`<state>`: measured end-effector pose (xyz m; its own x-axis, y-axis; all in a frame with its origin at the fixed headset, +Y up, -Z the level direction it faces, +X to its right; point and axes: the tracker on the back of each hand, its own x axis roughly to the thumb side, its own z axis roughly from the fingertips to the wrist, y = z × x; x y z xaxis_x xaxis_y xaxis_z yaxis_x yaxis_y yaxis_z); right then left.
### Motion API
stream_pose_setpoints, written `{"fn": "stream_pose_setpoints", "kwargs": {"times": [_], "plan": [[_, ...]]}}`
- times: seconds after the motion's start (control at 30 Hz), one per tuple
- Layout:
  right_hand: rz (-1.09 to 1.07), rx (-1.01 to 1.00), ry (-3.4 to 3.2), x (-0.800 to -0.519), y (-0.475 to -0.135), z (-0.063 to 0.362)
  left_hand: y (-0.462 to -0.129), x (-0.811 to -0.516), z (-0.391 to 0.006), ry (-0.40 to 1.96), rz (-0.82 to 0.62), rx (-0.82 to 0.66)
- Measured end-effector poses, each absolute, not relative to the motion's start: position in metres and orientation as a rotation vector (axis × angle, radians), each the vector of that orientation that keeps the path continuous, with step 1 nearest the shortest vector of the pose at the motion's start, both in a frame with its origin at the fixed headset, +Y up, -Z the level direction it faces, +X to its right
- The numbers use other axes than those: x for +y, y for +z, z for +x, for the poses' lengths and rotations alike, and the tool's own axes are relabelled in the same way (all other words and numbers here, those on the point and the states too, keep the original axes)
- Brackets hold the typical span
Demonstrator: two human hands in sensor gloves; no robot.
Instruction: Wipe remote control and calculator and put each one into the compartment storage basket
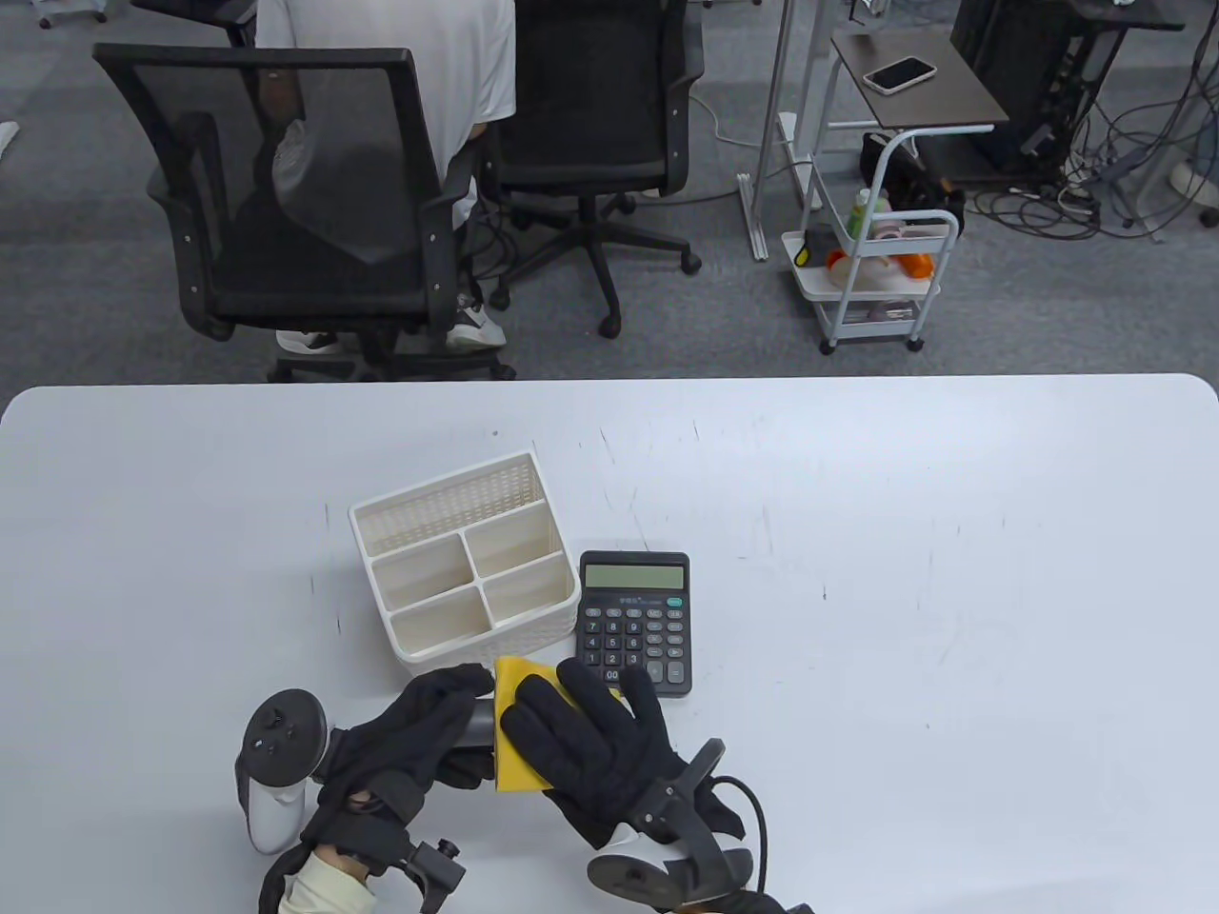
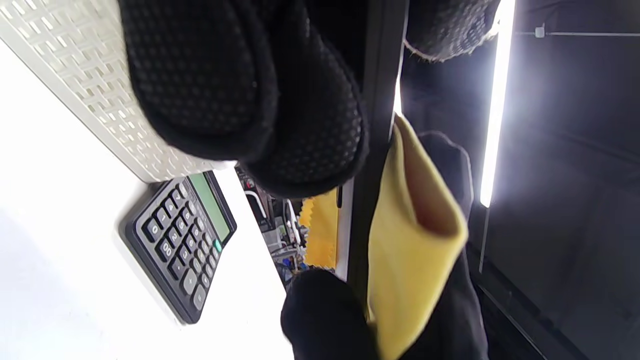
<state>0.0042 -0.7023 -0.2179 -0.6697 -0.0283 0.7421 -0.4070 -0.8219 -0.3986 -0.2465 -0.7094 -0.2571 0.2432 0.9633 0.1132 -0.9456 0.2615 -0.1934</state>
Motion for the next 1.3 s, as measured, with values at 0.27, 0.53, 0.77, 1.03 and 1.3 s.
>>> {"fn": "stream_pose_setpoints", "kwargs": {"times": [0.27, 0.53, 0.77, 1.03, 1.3], "plan": [[1.018, -0.847, 2.621, -0.702, -0.224, 0.015, -0.257, -0.707, -0.253, 1.316, -0.032, -0.208], [1.126, -0.859, 2.592, -0.703, -0.218, 0.006, -0.255, -0.708, -0.251, 1.315, -0.081, -0.206], [1.077, -0.828, 2.605, -0.701, -0.22, 0.004, -0.256, -0.708, -0.236, 1.26, -0.184, -0.295], [0.91, -0.574, 2.347, -0.7, -0.229, 0.012, -0.253, -0.692, -0.232, 1.221, 0.014, -0.476], [0.867, -0.716, 2.281, -0.697, -0.223, 0.017, -0.25, -0.692, -0.245, 1.189, 0.162, -0.313]]}}
